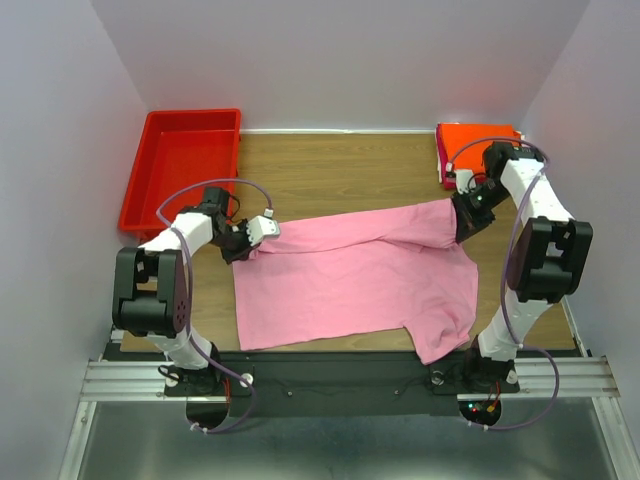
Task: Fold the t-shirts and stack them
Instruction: Fold the tshirt
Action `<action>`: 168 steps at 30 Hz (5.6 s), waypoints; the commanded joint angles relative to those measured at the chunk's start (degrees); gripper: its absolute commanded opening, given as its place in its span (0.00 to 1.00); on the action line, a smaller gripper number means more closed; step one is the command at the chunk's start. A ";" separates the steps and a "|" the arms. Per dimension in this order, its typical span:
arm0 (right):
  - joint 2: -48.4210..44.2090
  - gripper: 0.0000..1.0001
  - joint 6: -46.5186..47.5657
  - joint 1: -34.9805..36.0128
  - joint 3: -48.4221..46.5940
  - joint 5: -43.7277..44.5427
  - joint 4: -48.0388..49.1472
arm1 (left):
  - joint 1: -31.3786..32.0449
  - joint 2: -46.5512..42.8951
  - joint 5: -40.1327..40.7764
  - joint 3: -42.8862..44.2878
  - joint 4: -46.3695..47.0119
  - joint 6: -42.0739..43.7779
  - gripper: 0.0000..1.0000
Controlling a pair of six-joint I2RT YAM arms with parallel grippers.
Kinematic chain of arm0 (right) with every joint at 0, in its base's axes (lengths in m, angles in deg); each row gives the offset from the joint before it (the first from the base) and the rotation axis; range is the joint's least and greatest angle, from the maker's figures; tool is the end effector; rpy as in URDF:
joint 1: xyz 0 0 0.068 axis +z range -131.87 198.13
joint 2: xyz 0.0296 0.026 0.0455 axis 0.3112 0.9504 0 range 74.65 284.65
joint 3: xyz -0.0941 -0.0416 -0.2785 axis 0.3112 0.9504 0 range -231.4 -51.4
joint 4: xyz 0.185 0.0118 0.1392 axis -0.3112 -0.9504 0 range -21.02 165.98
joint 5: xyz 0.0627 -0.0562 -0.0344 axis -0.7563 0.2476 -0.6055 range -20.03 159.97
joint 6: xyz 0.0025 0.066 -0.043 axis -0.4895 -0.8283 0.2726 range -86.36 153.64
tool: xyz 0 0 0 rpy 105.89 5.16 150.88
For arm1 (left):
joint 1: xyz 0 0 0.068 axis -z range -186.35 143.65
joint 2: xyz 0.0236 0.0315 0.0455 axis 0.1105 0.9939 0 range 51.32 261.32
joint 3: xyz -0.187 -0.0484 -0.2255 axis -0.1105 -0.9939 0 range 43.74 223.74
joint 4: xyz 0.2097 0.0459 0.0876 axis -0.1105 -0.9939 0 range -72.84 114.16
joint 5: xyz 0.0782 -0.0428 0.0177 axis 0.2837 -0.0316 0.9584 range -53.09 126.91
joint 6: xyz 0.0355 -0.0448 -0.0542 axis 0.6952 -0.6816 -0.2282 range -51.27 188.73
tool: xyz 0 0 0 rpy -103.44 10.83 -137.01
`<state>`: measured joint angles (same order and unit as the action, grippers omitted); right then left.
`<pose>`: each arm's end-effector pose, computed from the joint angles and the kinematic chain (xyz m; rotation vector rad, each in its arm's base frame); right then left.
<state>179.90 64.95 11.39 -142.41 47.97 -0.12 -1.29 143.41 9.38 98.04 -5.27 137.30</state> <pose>0.3173 -0.0121 0.2610 -0.6307 2.9046 0.5489 0.2837 -0.0564 0.1955 1.6258 1.9627 -0.2603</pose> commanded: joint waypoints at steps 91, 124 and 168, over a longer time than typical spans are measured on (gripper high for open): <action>26.76 0.01 -13.29 -1.34 -14.12 -12.45 10.79 | 48.37 27.34 -9.30 36.39 38.22 -31.04 0.35; 25.79 0.00 -13.12 -1.61 -10.78 -12.98 12.02 | 50.57 41.41 -6.75 46.59 30.22 -28.23 0.35; 6.20 0.01 -6.62 -2.40 -2.18 -5.52 3.50 | 49.08 21.73 -15.26 31.92 31.36 -27.09 0.00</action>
<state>189.98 55.88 9.46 -147.54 40.01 6.85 47.85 171.30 -2.53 130.81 25.77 109.26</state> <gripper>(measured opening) 0.022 0.145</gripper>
